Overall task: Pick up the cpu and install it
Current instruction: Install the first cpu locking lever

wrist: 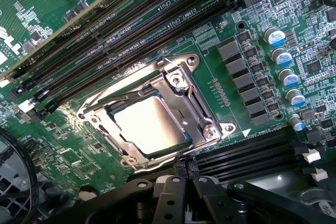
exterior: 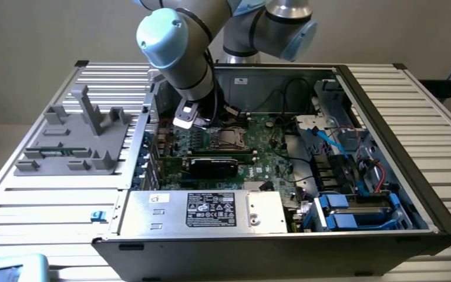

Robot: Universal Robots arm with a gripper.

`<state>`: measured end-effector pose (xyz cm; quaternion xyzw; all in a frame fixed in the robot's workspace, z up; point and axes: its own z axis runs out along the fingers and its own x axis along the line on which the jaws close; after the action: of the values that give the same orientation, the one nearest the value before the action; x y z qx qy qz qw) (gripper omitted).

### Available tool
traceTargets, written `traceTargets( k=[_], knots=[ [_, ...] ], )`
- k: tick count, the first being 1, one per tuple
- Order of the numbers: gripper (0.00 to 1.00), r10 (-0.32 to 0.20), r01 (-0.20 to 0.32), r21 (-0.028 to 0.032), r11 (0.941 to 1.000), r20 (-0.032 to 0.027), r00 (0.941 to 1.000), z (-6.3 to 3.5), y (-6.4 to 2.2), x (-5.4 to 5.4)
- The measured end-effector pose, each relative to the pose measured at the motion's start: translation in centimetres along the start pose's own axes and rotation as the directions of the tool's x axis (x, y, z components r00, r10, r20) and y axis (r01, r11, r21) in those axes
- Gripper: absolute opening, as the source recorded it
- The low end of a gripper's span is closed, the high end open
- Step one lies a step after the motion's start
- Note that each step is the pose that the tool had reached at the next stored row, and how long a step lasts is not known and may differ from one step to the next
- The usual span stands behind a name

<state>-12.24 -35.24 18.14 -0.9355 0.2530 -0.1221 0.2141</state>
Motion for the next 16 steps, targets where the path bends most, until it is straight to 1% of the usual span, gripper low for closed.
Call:
traceTargets(
  k=[4,7,10,16],
  knots=[
    [0.12,0.002,-0.002,-0.0011,1.0,0.0005,1.0,0.0,-0.03,0.01],
    [0.12,0.006,-0.006,-0.0045,1.0,0.0049,1.0,-0.01,-0.04,0.01],
    [0.12,0.009,-0.009,-0.0092,0.9999,0.011,0.9999,-0.07,-0.07,0.02],
    [0.12,0.015,-0.015,-0.0146,0.9998,0.0171,0.9997,-0.2,-0.13,0.04]
  ],
)
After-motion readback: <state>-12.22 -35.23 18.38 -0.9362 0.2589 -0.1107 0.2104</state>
